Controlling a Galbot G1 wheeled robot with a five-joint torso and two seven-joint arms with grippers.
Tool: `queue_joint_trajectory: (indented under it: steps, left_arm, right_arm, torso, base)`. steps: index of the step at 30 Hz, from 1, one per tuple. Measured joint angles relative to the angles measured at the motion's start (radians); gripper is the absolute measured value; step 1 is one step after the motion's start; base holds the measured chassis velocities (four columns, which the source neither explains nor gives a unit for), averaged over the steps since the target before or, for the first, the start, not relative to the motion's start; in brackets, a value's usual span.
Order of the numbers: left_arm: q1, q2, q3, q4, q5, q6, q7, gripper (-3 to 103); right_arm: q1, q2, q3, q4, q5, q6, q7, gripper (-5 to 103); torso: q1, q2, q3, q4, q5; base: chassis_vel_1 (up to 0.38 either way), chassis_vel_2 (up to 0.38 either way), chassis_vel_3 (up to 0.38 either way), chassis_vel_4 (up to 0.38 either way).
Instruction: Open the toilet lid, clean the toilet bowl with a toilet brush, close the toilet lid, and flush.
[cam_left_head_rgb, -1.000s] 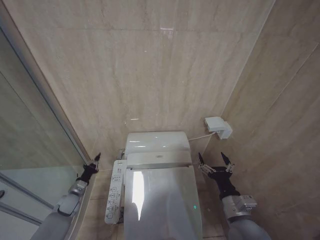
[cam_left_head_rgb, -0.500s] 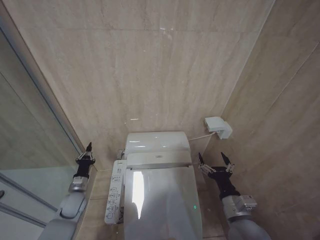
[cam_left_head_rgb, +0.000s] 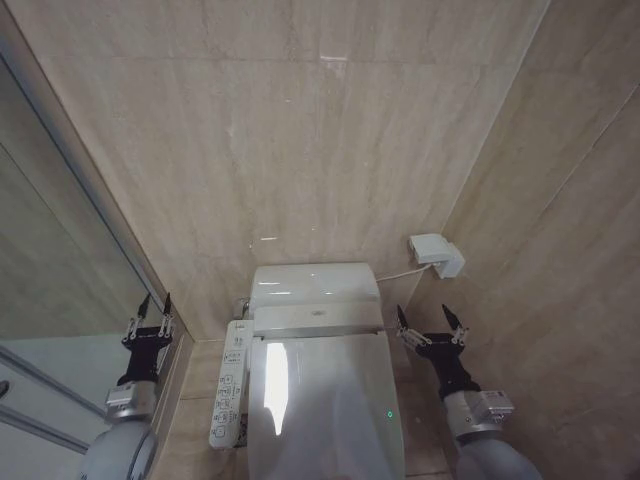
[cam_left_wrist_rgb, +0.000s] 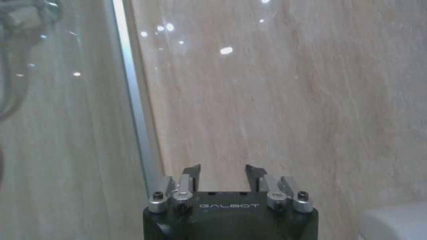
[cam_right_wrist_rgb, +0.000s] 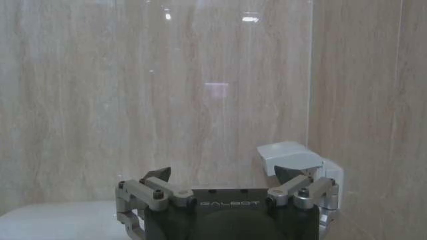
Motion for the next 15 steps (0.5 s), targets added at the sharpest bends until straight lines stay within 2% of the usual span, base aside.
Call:
queue_joint_trajectory:
  steps: [7, 8, 14, 15]
  left_arm:
    - [0.078, -0.033, -0.009, -0.064, 0.005, -0.001, 0.001, 43]
    - [0.098, -0.041, -0.007, -0.078, 0.009, -0.001, 0.002, 71]
    - [0.151, -0.072, -0.003, -0.112, 0.039, -0.001, 0.005, 71]
    - [0.161, -0.077, -0.003, -0.119, 0.041, -0.001, 0.005, 97]
  right_arm:
    - [0.0, 0.0, 0.0, 0.0, 0.0, 0.0, 0.0, 100]
    - [0.0, 0.0, 0.0, 0.0, 0.0, 0.0, 0.0, 100]
    - [0.0, 0.0, 0.0, 0.0, 0.0, 0.0, 0.0, 100]
    - [0.0, 0.0, 0.0, 0.0, 0.0, 0.0, 0.0, 100]
  torso:
    - [0.0, 0.0, 0.0, 0.0002, -0.0001]
    - [0.0, 0.0, 0.0, 0.0003, -0.0001]
    - [0.0, 0.0, 0.0, 0.0001, -0.0001]
    - [0.0, 0.0, 0.0, 0.0, -0.0001]
  base:
    - [0.0, 0.0, 0.0, 0.0]
    - [0.0, 0.0, 0.0, 0.0]
    - [0.0, 0.0, 0.0, 0.0]
    - [0.0, 0.0, 0.0, 0.0]
